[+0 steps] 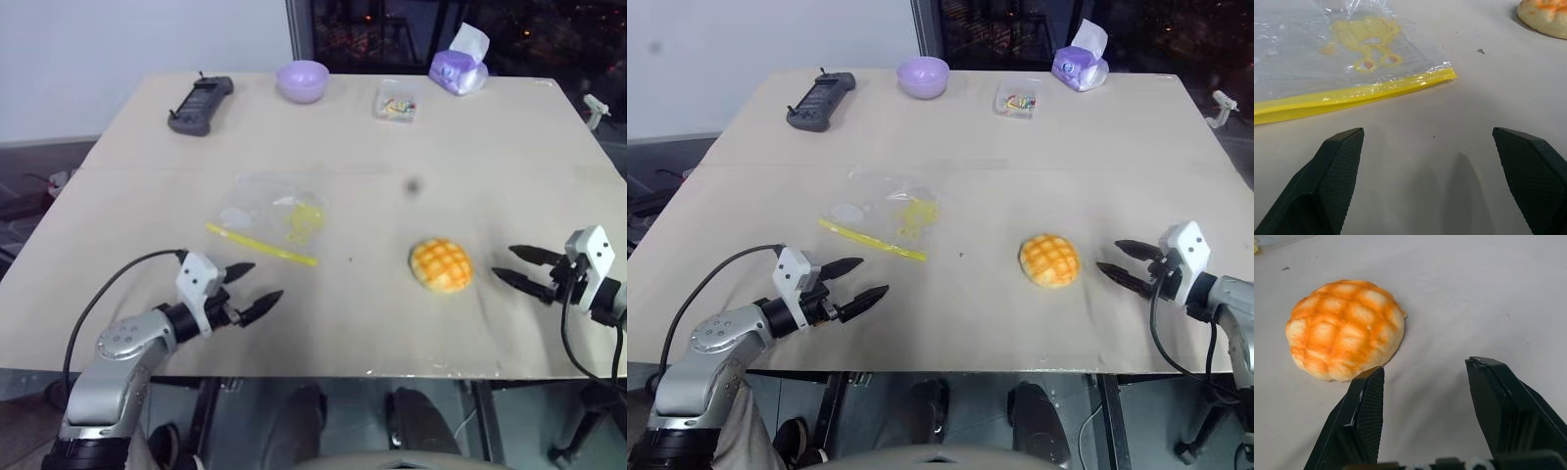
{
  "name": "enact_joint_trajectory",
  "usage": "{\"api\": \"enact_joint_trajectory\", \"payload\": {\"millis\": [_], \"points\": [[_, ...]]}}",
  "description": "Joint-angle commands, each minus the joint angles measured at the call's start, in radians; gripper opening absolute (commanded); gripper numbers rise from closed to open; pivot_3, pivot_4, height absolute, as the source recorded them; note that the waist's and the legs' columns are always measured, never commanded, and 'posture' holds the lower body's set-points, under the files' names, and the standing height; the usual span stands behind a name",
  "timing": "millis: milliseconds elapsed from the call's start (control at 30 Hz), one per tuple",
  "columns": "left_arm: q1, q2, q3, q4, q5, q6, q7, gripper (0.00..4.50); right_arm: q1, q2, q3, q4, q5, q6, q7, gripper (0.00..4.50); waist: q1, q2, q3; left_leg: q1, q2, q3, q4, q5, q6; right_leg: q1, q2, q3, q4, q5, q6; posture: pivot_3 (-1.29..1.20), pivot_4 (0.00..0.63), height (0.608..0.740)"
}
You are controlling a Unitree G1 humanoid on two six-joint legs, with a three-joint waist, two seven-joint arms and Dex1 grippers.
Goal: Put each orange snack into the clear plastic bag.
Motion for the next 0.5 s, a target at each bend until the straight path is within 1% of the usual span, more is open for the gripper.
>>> {"api": "enact_joint_trajectory", "payload": {"millis": [33,500], "points": [[0.000,0.003,0.033,-0.034,-0.021,-0.025,-0.005,4.47,0.000,-0.023,-0.045,-0.037,0.021,-0.001,-0.001,2.87,0.000,0.000,0.000,0.000,0.000,0.000,0.000,0.000,0.000,0.000,0.000,0.000,0.000,0.000,0.000,0.00,0.150,0.740],[-0.003,0.002,0.036,-0.039,-0.035,-0.019,0.007,4.47,0.000,-0.021,-0.037,-0.061,0.017,0.018,-0.008,2.87,0.000,0.000,0.000,0.000,0.000,0.000,0.000,0.000,0.000,0.000,0.000,0.000,0.000,0.000,0.000,0.00,0.150,0.740]]}}
